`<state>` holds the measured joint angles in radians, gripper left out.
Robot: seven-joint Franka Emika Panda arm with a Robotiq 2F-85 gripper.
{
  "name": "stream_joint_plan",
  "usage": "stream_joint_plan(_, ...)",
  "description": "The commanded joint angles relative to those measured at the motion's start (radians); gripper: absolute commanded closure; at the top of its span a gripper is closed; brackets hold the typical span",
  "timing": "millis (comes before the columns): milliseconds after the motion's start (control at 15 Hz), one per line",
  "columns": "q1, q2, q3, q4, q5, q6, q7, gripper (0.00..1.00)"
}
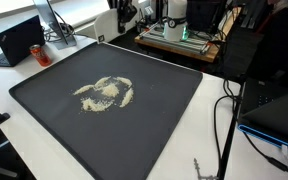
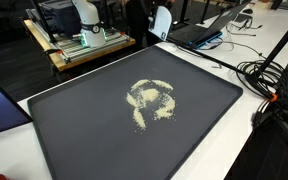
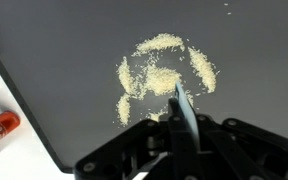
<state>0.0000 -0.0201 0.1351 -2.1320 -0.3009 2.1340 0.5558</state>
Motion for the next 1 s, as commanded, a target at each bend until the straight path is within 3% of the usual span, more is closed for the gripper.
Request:
stream_joint_plan(0,0.020,0.117,-0.040,0.075,-0.085,0.021,0.146,0.99)
stream_joint_plan(533,0.130,0.355,-0.121,0.311,-0.230,-0.017,0.336,0.99)
stream_joint_plan(800,0.187,0.453,-0.160,0.432,-0.298,-0.066,0.353,0.99)
stream_joint_plan(867,0.172,0.392,-0.152,0.347,-0.256,-0.022,0.334,0.96)
stream_joint_plan(933,0.180,0.413,-0.158,0.372,-0.263,-0.031,0.335,0.96)
